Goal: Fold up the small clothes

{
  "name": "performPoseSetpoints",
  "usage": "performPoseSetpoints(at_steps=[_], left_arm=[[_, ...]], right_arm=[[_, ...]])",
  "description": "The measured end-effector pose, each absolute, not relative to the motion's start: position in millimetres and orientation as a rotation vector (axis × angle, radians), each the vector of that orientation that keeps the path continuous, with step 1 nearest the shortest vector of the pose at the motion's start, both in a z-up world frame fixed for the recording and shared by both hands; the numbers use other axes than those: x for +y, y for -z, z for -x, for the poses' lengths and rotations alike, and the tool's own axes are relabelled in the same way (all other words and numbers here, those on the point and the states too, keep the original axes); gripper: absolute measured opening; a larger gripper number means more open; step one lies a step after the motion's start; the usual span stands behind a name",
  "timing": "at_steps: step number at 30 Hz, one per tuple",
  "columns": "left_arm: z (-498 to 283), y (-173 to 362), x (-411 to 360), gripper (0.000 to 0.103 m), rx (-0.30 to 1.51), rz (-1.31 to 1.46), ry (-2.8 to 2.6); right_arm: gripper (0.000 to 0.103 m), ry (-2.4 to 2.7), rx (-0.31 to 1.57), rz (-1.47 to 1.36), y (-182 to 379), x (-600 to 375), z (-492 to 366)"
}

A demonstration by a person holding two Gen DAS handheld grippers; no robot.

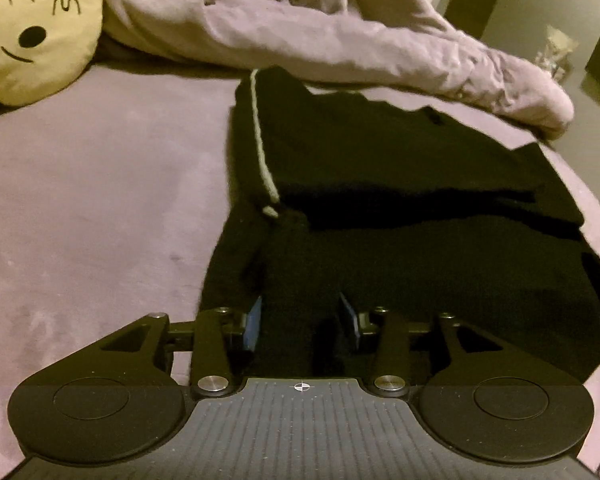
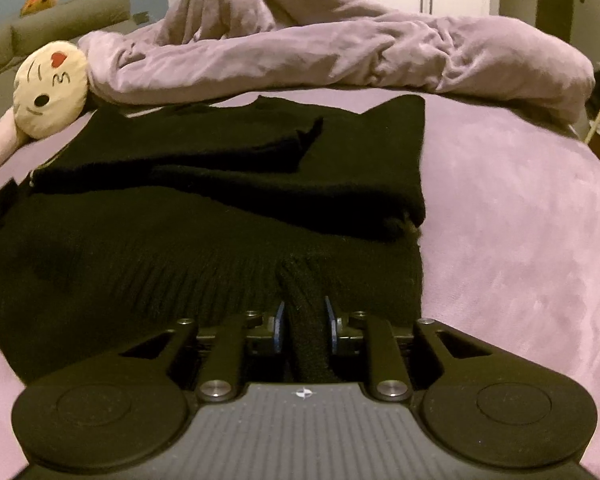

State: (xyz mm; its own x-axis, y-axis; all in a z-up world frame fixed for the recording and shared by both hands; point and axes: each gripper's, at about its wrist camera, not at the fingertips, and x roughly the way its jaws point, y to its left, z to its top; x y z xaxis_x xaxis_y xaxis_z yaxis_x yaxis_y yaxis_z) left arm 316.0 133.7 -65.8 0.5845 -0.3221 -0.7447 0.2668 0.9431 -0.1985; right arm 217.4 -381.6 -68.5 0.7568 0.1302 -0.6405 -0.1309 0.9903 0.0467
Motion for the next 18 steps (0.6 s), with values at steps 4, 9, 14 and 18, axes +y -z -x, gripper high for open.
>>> performPoseSetpoints(at_steps=[4,9,14,18], left_arm=[[-321.8,71.9,127.2,0.016,0.898,0.026,0.296],[-316.6,64.7,132.6,0.010,0.851,0.053,0.280],[-307.2,30.9,149.0,0.010,0.726,0.148,0.280],[-307.9,4.2,151.7,0.010,0.641,0.184,0.308]], right_arm=[[0.016,-0.141,0.683,-0.013,67.2,-381.5,-211.4],[0.011,-0.133,0.655,-0.002,61.0,-380.8,-203.5],[0.011,-0.139,0.575,-0.036,41.6,-383.0,-194.2],[0.011,-0.138,0.502,-0.099,24.0,-392.6,-194.9]])
